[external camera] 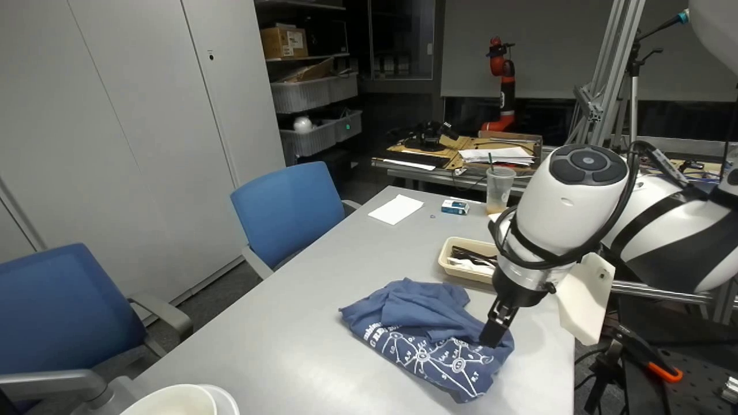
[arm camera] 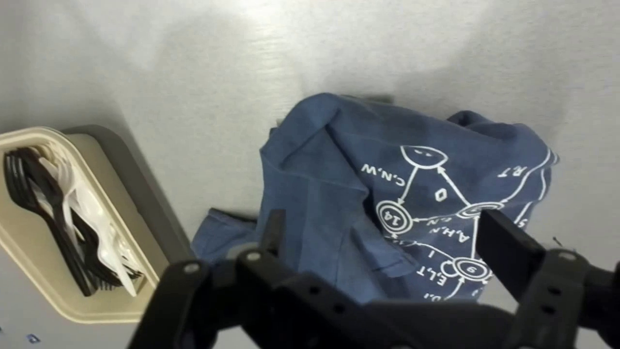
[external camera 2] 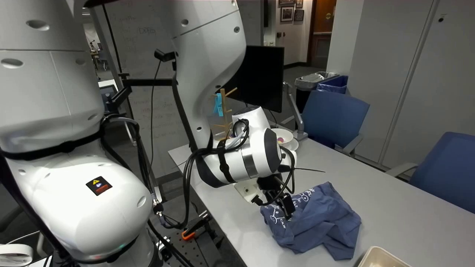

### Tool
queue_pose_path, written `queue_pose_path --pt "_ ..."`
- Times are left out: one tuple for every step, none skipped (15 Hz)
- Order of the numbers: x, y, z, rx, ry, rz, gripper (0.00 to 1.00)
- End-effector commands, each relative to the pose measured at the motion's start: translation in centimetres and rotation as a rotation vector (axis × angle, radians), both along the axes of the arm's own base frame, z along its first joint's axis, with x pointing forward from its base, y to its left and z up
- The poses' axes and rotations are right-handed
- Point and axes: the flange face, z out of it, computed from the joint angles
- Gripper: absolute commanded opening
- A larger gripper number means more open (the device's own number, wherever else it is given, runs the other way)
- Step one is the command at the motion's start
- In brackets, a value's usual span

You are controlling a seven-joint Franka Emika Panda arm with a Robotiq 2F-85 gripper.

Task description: Fold the blue shirt twice

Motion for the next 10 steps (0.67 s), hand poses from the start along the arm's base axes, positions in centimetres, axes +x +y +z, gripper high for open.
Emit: queue_pose_path --pt "-0.57 0.02 -0.08 0.032 -0.018 0.116 1.00" --pt "-0.77 0.07 -0.13 0.035 -0.019 0.139 1.00" --pt "-0.96 0.03 -0.11 0.029 -0.017 0.157 1.00" --pt "-1.11 -0.08 -0.06 0.020 -0.016 0.170 1.00" --pt "-1.26 -0.32 -0.16 -0.006 -0.005 0.175 1.00" --pt "-1.40 -0.40 -0.20 -0.008 -0.004 0.188 1.00" --pt "-1.13 0.10 -0.32 -0.001 -0.002 0.166 1.00" --pt "-1.22 -0.01 -0.35 -0.005 0.000 0.175 1.00" --pt "-1.25 -0.06 -0.36 -0.006 0.000 0.177 1.00" --pt "-1.25 -0.06 -0.36 -0.006 0.000 0.177 1.00"
